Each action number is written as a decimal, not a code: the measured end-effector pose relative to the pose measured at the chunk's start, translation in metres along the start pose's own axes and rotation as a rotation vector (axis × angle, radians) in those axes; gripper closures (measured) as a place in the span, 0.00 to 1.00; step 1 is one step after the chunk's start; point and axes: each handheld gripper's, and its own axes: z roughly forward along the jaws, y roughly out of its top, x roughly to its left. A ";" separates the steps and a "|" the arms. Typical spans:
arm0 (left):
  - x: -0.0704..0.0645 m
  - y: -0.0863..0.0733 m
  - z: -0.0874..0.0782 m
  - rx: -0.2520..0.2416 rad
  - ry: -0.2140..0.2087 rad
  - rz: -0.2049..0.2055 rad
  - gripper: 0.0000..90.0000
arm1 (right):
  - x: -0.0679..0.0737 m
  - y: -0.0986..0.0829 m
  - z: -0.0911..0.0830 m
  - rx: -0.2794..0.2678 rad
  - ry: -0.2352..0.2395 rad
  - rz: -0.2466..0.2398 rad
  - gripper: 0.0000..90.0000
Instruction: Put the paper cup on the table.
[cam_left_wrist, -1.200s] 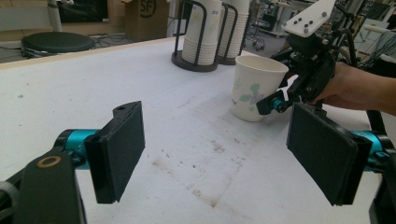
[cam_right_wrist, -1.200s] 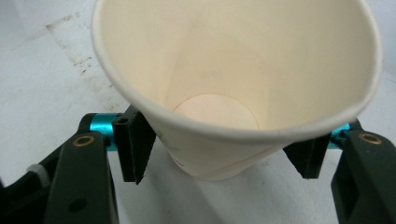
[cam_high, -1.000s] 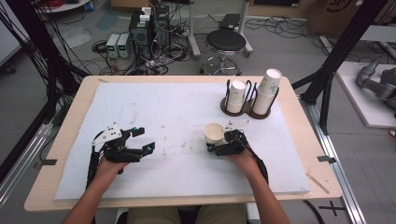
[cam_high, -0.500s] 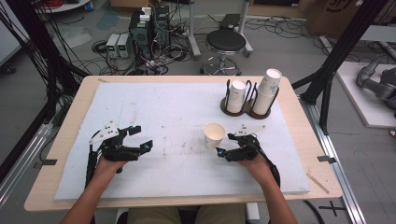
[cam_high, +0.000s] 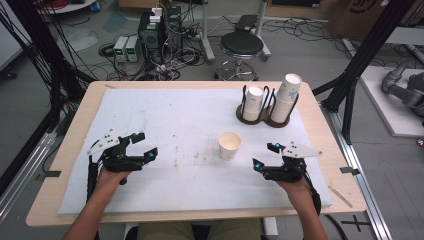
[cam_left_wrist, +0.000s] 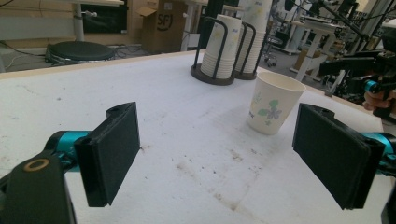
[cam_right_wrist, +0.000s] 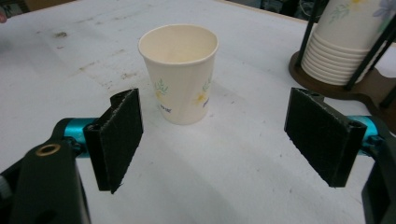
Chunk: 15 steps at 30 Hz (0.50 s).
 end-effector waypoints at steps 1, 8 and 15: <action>0.000 0.000 0.000 0.000 -0.002 -0.001 0.17 | 0.000 -0.001 -0.003 -0.005 -0.004 0.008 0.22; -0.003 0.000 -0.003 -0.010 -0.012 -0.002 0.17 | 0.003 -0.005 -0.014 -0.021 -0.026 0.020 0.22; -0.004 0.000 -0.006 -0.022 -0.015 -0.002 0.17 | 0.004 -0.008 -0.020 -0.032 -0.050 0.027 0.22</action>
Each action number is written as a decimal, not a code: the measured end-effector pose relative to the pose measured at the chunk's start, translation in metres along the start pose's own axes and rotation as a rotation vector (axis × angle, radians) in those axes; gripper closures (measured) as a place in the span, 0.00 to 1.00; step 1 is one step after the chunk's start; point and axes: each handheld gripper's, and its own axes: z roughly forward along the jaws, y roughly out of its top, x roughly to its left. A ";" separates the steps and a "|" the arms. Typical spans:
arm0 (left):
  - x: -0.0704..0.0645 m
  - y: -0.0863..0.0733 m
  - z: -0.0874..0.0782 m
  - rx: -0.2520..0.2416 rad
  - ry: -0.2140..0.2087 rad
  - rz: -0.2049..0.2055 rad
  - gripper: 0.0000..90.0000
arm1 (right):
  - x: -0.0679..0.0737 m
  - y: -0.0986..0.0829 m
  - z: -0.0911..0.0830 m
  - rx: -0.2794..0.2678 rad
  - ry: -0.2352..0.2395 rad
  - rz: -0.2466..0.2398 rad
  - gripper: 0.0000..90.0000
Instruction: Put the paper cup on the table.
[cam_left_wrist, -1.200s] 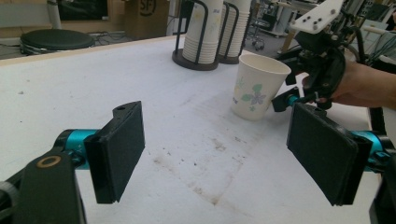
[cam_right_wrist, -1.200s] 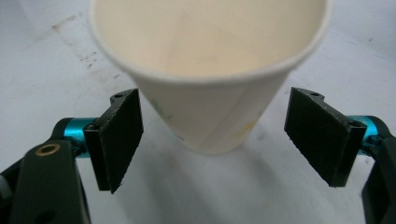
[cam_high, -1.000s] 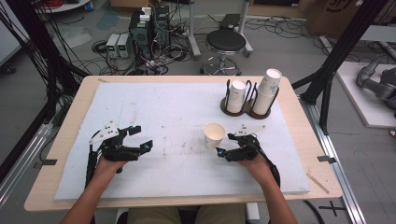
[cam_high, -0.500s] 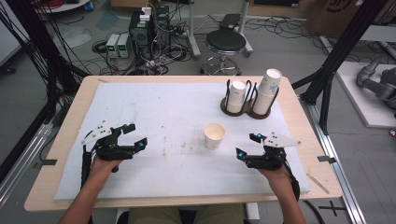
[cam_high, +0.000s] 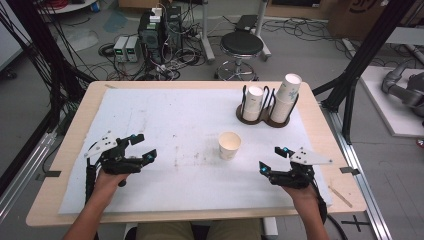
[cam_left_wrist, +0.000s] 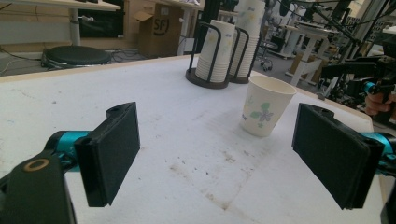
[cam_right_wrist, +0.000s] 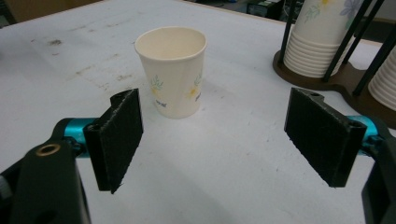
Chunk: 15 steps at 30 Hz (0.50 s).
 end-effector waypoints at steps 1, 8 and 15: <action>0.000 0.000 0.000 0.000 -0.001 0.001 0.17 | -0.001 0.000 -0.001 -0.003 -0.005 0.004 0.22; -0.001 0.000 0.000 0.004 0.002 0.001 0.17 | -0.002 0.000 -0.003 -0.013 -0.016 0.014 0.22; 0.001 -0.001 0.000 0.007 0.006 0.002 0.17 | -0.002 0.001 -0.001 -0.016 -0.013 0.008 0.22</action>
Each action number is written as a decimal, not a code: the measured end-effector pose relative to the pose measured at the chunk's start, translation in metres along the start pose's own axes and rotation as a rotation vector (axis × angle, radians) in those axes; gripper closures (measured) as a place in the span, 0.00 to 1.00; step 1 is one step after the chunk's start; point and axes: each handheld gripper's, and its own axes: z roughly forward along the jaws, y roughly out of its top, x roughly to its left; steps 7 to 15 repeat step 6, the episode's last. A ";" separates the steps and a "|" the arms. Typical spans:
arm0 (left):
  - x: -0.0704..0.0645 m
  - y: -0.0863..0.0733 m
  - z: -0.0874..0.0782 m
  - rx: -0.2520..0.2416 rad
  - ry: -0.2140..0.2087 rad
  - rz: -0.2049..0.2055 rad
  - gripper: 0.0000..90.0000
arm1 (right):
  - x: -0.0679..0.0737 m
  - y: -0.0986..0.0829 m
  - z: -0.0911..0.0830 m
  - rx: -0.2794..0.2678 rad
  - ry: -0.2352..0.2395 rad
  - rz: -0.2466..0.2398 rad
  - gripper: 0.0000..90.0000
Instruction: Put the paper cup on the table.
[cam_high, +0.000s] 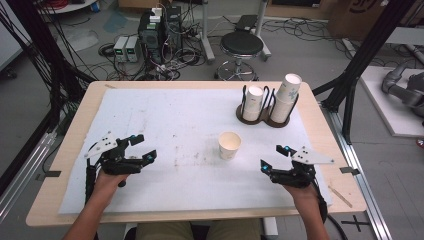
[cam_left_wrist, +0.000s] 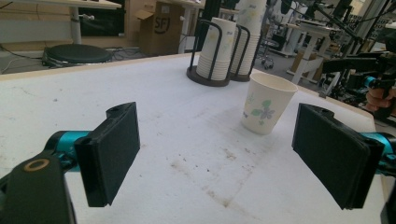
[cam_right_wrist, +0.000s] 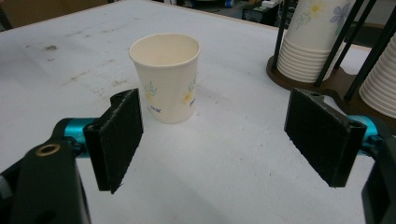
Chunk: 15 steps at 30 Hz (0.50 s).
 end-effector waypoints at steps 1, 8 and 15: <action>0.000 0.000 0.000 0.000 0.000 0.000 0.17 | 0.000 0.000 0.001 -0.003 -0.003 -0.006 0.22; 0.002 -0.001 0.001 0.003 0.004 -0.005 0.17 | -0.001 -0.001 0.001 0.001 -0.001 -0.006 0.22; 0.002 -0.001 0.001 0.003 0.004 -0.005 0.17 | -0.001 -0.001 0.001 0.001 -0.001 -0.006 0.22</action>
